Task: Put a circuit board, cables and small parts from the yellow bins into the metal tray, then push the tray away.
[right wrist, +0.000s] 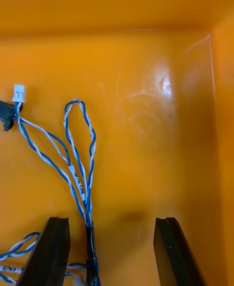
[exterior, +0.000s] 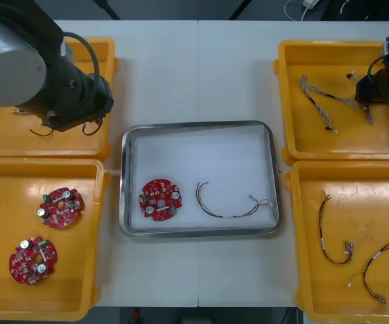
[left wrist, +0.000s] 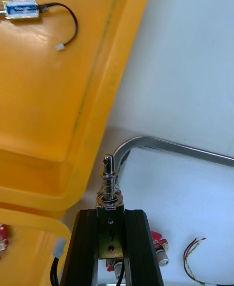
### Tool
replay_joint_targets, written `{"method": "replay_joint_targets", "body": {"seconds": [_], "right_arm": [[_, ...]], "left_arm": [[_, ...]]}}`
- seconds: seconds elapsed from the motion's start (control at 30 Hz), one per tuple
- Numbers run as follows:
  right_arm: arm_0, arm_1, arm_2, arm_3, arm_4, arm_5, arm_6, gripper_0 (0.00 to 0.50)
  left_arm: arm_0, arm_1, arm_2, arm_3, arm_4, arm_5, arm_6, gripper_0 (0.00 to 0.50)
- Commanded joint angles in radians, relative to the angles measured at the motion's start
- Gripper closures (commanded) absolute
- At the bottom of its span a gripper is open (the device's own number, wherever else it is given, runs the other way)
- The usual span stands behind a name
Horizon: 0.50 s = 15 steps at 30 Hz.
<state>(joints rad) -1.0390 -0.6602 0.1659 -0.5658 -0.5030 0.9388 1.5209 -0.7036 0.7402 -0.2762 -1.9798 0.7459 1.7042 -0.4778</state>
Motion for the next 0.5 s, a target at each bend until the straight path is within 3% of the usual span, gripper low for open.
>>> {"method": "replay_joint_targets", "body": {"seconds": [0.03,0.43,0.47,0.5], "right_arm": [[0.013,0.001,0.018,-0.011,-0.012,0.055,0.054,0.000],[0.013,0.001,0.018,-0.011,-0.031,0.069,0.074,0.003],[0.013,0.001,0.018,-0.011,-0.031,0.067,0.074,0.030],[0.013,0.001,0.018,-0.011,-0.032,0.066,0.073,0.106]], "left_arm": [[-0.002,-0.081,-0.084,-0.033,-0.097,0.006,0.048,0.500],[-0.001,-0.222,-0.232,0.036,-0.264,-0.011,0.179,0.500],[-0.001,-0.226,-0.233,0.044,-0.270,-0.014,0.179,0.500],[-0.001,-0.234,-0.235,0.059,-0.280,-0.021,0.177,0.500]]}}
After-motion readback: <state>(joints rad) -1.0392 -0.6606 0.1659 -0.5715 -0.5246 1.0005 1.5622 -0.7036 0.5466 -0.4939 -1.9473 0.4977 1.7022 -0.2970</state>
